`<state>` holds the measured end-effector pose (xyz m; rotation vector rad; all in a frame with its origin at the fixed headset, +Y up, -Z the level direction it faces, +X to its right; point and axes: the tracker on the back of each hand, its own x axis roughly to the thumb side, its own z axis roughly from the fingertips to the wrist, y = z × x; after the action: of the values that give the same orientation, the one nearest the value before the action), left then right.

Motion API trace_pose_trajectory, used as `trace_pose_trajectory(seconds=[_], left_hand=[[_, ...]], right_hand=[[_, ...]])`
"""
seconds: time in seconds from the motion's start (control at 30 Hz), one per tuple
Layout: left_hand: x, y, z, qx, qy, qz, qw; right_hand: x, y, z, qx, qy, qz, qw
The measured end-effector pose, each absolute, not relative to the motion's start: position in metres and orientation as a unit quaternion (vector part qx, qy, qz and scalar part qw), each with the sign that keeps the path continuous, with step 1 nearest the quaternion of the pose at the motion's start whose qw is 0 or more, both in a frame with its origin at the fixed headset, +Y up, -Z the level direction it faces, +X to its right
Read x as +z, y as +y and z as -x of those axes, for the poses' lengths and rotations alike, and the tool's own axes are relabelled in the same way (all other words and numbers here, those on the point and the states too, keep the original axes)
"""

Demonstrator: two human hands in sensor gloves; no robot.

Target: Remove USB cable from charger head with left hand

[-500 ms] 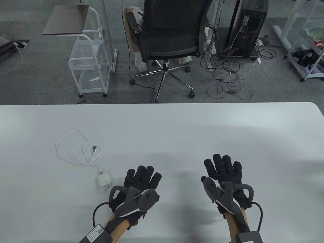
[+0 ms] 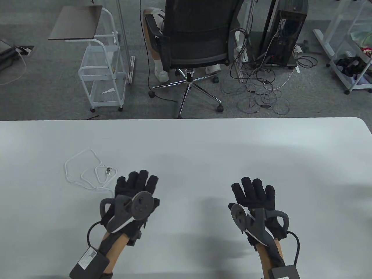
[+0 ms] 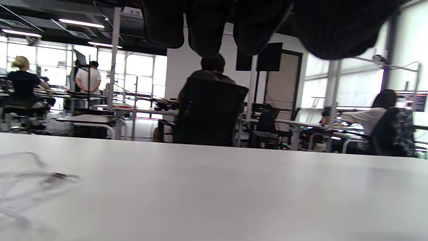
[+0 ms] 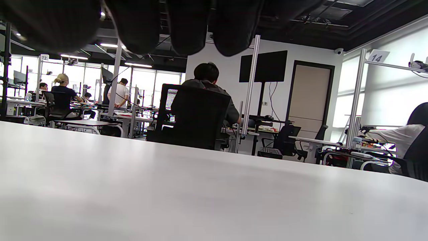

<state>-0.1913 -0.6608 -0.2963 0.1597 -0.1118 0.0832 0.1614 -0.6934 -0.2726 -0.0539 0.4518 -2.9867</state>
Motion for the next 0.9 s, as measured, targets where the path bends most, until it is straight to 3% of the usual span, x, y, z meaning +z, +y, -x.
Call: trace_pose_trajectory(seconds=[0.17, 0.33, 0.57, 0.9], left_hand=[[-0.33, -0.677, 0.248, 0.006, 0.031, -0.021, 0.999], [-0.352, -0.718, 0.287, 0.008, 0.068, 0.058, 0.996], [-0.362, -0.758, 0.295, 0.001, 0.06, 0.127, 0.99], [-0.363, -0.765, 0.277, -0.084, 0.033, 0.082, 0.993]], right_hand=[[-0.271, -0.691, -0.162, -0.988, 0.148, 0.021, 0.048], [-0.272, -0.693, -0.163, -0.989, 0.142, 0.02, 0.04], [-0.273, -0.694, -0.164, -0.991, 0.128, 0.022, 0.031], [-0.274, -0.696, -0.163, -0.993, 0.114, 0.027, 0.025]])
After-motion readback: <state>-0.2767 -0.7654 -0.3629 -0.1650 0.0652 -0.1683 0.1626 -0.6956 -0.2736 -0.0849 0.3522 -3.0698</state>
